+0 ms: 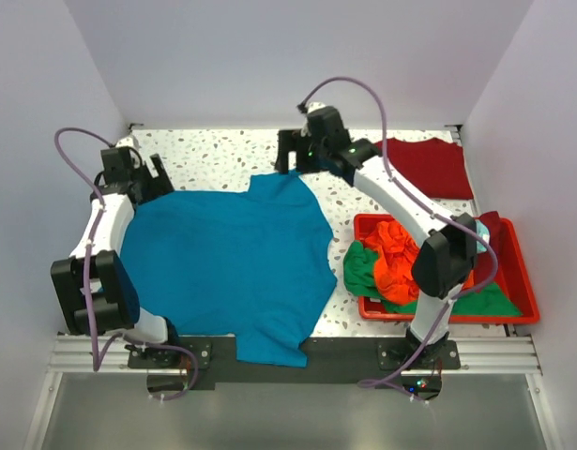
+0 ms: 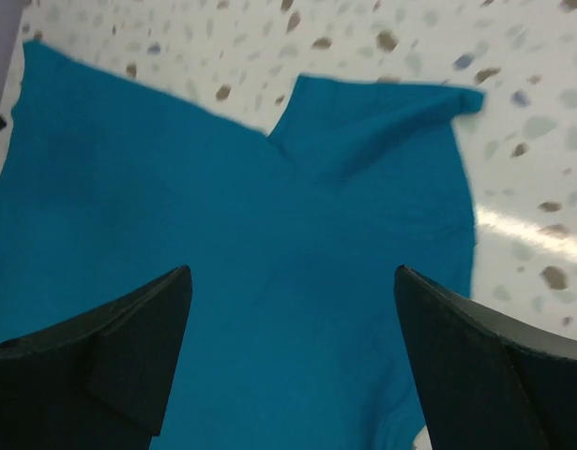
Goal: Fold and stack the t-shirts
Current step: Flatten the tshirt out
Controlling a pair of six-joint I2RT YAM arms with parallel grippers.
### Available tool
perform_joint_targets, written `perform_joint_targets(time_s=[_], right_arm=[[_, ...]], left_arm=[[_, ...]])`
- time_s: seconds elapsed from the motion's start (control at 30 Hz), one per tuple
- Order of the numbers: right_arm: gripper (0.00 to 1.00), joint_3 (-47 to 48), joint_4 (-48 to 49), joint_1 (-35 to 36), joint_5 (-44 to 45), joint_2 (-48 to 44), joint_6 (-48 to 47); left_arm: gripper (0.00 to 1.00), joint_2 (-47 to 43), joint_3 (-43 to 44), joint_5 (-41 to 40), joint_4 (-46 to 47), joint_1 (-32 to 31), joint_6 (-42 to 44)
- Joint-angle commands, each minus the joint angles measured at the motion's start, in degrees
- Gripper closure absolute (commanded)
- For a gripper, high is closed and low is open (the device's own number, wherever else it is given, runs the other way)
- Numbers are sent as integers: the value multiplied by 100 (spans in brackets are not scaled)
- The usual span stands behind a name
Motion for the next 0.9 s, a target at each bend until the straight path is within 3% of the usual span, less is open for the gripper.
perform_joint_targets(time_s=[0.0, 0.27, 0.87], right_arm=[[8, -744, 155, 321, -466, 178, 333], [8, -1730, 586, 427, -687, 450, 668], [6, -1133, 59, -91, -247, 1716, 246]], left_arm=[[7, 68, -268, -84, -242, 94, 162], [5, 331, -751, 29, -172, 173, 101], [5, 1886, -523, 451, 461, 182, -58]])
